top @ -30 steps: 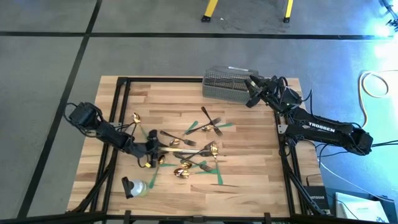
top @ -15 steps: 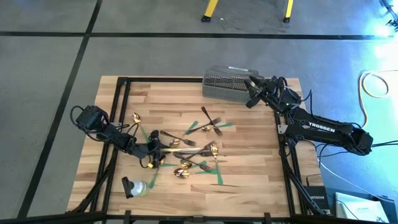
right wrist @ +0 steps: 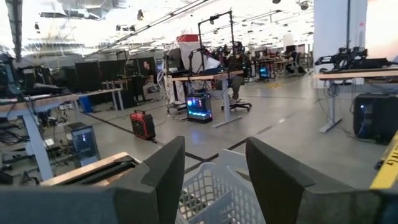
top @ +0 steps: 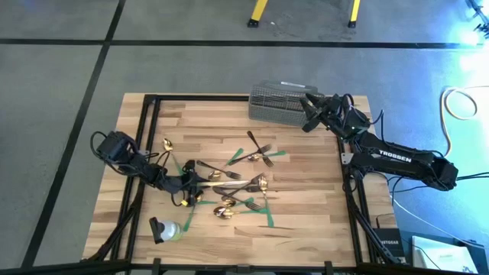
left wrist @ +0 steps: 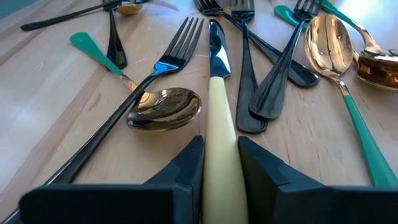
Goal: Sort silverware
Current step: Put the yellow knife into the gray organizer
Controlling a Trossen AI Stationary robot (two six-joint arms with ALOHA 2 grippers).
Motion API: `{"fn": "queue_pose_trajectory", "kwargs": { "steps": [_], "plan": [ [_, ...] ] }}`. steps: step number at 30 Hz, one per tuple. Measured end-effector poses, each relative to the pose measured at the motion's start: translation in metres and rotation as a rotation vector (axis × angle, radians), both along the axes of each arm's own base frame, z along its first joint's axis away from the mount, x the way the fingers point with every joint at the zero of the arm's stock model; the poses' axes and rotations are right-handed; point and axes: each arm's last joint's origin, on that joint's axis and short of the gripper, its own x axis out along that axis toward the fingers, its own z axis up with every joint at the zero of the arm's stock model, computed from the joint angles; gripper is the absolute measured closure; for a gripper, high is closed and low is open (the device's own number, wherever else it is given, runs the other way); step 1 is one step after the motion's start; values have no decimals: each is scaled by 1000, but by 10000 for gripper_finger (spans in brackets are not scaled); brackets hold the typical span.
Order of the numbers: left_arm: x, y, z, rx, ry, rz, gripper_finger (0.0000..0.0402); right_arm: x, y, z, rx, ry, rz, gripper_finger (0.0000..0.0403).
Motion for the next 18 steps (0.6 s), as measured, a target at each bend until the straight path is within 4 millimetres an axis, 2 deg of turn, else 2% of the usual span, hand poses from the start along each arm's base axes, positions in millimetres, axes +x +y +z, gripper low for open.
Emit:
{"fn": "queue_pose_trajectory", "kwargs": {
  "steps": [9,18],
  "plan": [
    [11,-5,6,-5,-50,-14,342,0,5,13,-58,-132,139,249],
    [26,-12,16,30,-106,-38,342,-4,9,26,-180,-221,176,249]
  ]
}}
